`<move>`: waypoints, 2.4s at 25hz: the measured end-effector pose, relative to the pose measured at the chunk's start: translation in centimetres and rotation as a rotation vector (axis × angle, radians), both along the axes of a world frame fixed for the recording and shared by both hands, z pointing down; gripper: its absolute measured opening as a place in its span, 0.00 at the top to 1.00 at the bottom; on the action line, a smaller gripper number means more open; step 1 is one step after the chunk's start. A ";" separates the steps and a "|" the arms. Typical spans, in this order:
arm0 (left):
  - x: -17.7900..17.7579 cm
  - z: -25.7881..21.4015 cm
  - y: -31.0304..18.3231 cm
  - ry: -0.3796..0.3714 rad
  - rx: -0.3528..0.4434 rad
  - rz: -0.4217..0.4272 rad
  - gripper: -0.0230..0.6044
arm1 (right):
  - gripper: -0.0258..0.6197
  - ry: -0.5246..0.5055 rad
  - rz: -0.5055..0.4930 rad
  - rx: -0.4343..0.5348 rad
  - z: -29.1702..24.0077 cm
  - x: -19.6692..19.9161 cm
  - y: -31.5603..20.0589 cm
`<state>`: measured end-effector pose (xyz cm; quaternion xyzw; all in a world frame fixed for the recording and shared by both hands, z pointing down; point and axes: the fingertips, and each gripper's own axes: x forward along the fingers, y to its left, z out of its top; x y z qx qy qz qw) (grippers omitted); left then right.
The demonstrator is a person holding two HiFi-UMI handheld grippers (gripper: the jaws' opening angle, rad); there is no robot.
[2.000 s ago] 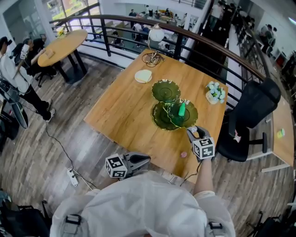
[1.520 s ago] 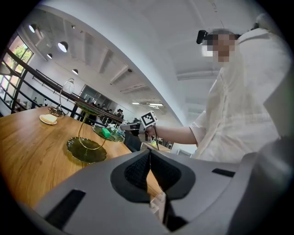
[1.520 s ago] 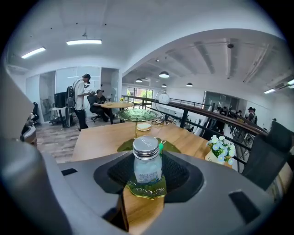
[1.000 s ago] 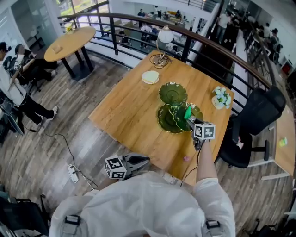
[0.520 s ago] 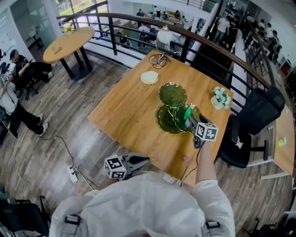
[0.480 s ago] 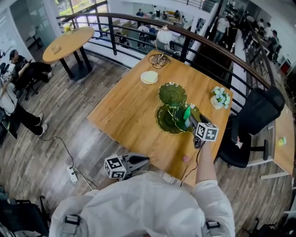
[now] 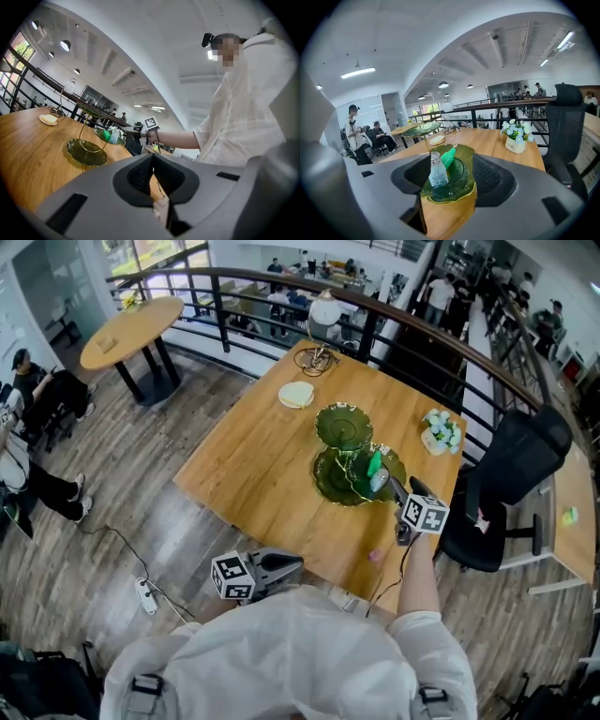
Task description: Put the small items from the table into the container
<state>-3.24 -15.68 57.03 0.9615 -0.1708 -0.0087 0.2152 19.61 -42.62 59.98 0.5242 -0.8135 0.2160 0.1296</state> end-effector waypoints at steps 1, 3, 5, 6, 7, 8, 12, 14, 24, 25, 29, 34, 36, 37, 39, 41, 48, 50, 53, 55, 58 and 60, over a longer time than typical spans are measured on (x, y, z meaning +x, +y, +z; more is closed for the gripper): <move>0.0 -0.1 0.0 0.005 0.001 0.000 0.95 | 0.54 0.000 0.000 -0.001 0.1 0.1 0.3; 0.3 -0.2 0.1 0.006 0.005 0.005 0.95 | 0.54 -0.003 -0.004 -0.004 0.3 0.2 0.9; 0.6 -0.2 0.3 0.005 0.007 0.011 0.95 | 0.54 -0.002 -0.009 -0.009 0.6 0.3 1.6; 0.7 -0.2 0.4 0.004 0.009 0.013 0.95 | 0.54 -0.001 -0.010 -0.011 0.8 0.4 2.0; 0.7 -0.2 0.5 0.003 0.010 0.016 0.95 | 0.54 -0.001 -0.012 -0.013 1.0 0.4 2.4; 0.8 -0.2 0.6 0.001 0.011 0.018 0.95 | 0.54 -0.001 -0.015 -0.014 1.1 0.3 2.9; 1.1 -0.2 0.8 0.000 0.010 0.028 0.95 | 0.54 0.003 -0.055 -0.036 2.3 0.1 5.1; 1.3 -0.1 0.9 0.001 0.007 0.032 0.95 | 0.54 0.011 -0.083 -0.074 3.9 0.0 6.6; 1.7 0.0 1.2 -0.005 0.007 0.049 0.95 | 0.51 0.234 -0.296 -0.371 15.0 -0.8 15.4; 1.7 0.0 1.2 -0.007 0.009 0.050 0.95 | 0.51 0.236 -0.296 -0.385 15.5 -0.8 15.8; 1.8 0.2 1.1 -0.009 0.009 0.054 0.95 | 0.51 0.261 -0.286 -0.416 16.3 -0.7 16.9; 1.9 0.0 1.0 -0.008 0.008 0.059 0.95 | 0.51 0.311 -0.315 -0.483 18.5 -0.9 18.8; 1.9 0.0 1.0 -0.009 0.007 0.058 0.95 | 0.51 0.326 -0.313 -0.506 19.6 -0.9 19.3; 1.9 0.0 1.0 -0.010 0.007 0.057 0.95 | 0.51 0.337 -0.306 -0.514 20.1 -0.9 19.5; 1.8 0.0 1.0 -0.012 0.007 0.057 0.95 | 0.51 0.364 -0.285 -0.521 21.0 -0.6 19.5; 1.7 0.1 1.0 -0.014 0.006 0.055 0.95 | 0.51 0.383 -0.262 -0.521 21.7 -0.4 19.5; 1.1 0.1 1.0 -0.018 0.002 0.038 0.95 | 0.54 0.431 -0.240 -0.539 23.3 -0.1 19.7; 1.0 0.0 1.0 -0.018 0.002 0.035 0.95 | 0.69 0.452 -0.231 -0.530 23.2 0.1 19.5; 0.9 0.1 1.0 -0.018 0.004 0.031 0.95 | 0.71 0.468 -0.241 -0.540 23.5 0.1 19.7; 0.8 0.1 0.9 -0.018 0.005 0.030 0.95 | 0.73 0.472 -0.249 -0.550 23.7 0.1 19.9; 0.7 0.0 1.0 -0.018 0.008 0.030 0.95 | 0.77 0.458 -0.232 -0.533 23.3 0.1 19.8; 0.7 0.0 1.1 -0.016 0.007 0.029 0.95 | 0.80 0.445 -0.211 -0.494 22.3 0.1 19.5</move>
